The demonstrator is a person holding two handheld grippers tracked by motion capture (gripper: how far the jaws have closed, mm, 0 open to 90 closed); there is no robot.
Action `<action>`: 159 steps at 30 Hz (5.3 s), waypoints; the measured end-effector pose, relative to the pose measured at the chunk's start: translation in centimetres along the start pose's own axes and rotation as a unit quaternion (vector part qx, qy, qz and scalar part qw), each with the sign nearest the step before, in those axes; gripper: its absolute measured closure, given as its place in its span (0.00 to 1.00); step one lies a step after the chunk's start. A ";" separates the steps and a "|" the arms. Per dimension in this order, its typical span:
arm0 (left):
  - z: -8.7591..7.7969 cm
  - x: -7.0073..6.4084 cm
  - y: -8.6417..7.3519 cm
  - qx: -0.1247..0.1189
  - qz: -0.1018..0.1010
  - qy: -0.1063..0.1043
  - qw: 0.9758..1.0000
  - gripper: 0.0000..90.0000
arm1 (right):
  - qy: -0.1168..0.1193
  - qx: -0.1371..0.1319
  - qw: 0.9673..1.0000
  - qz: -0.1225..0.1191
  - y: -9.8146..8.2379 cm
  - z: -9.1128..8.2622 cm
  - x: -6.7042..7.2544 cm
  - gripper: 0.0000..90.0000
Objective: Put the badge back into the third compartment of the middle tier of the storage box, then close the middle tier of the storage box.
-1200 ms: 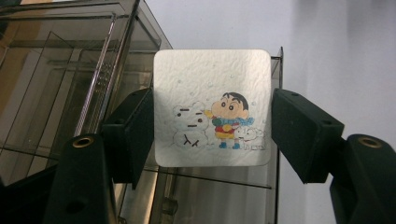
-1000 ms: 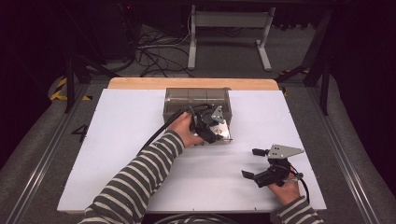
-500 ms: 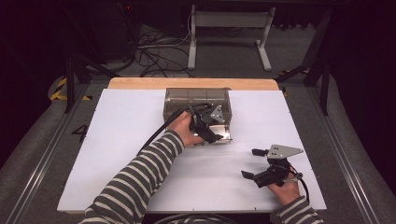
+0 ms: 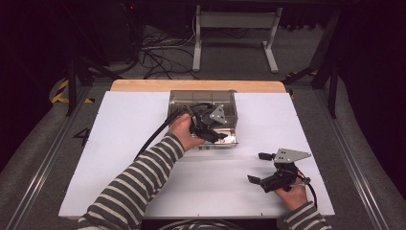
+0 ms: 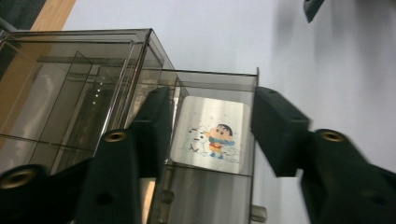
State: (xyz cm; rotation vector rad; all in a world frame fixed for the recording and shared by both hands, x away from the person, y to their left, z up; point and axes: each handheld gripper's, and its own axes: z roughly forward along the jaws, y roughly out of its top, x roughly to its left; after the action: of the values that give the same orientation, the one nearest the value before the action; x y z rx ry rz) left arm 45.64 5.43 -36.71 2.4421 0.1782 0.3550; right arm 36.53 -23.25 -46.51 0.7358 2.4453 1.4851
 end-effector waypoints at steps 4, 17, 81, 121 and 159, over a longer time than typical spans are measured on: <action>-0.7 -0.6 0.1 0.002 -0.001 -0.012 1.000 0.86 | -0.001 0.001 1.000 -0.001 0.0 0.0 0.0 0.02; -2.6 -1.6 -0.2 -0.002 -0.011 -0.016 1.000 1.00 | -0.001 0.001 1.000 -0.001 0.0 0.0 0.0 0.02; -1.4 -3.8 -7.3 0.122 -0.127 0.003 0.984 1.00 | -0.004 0.005 1.000 -0.001 0.0 0.1 0.0 0.02; -0.2 -3.3 -7.2 0.132 -0.149 0.029 0.980 1.00 | -0.003 0.005 1.000 0.000 0.0 0.2 0.0 0.02; 0.5 -0.2 -8.3 0.060 -0.258 0.071 0.962 1.00 | -0.001 0.006 1.000 -0.001 0.0 0.2 0.0 0.02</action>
State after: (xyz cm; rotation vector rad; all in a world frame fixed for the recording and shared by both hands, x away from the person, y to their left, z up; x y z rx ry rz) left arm 45.30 11.54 -42.41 2.3733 0.8991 0.2877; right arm 36.57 -23.10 -46.60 0.7361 2.4542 1.4695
